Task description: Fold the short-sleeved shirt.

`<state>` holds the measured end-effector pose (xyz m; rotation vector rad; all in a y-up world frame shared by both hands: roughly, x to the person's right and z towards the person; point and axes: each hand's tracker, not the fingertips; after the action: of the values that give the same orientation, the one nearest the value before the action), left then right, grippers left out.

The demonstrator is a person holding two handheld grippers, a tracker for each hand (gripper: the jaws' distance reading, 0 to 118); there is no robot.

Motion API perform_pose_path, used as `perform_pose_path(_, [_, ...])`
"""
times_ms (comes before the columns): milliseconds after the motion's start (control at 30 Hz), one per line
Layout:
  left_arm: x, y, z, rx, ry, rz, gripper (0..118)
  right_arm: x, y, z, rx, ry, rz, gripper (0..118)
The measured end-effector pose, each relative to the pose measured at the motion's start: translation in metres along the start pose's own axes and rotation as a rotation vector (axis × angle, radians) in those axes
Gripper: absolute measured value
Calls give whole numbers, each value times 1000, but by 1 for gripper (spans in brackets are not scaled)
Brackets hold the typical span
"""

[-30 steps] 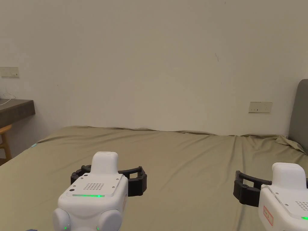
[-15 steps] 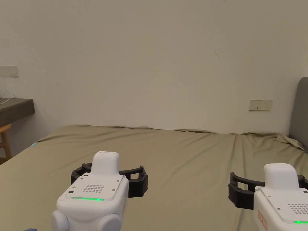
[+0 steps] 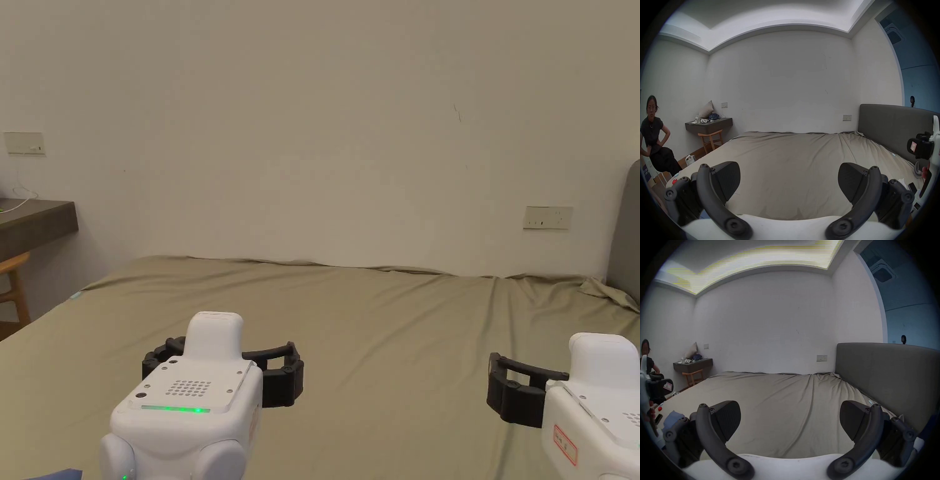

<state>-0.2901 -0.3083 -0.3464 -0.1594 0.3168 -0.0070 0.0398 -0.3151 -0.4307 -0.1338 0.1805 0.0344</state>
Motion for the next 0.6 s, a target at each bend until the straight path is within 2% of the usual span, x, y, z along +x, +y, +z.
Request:
perform_pose_path(133, [-3, 2, 1, 1, -2, 20, 118, 1, 2, -2, -43, 7, 8, 118])
perform_pose_path(600, [-1, 3, 1, -13, -5, 26, 118, 11, 11, 4, -99, 52, -52, 118])
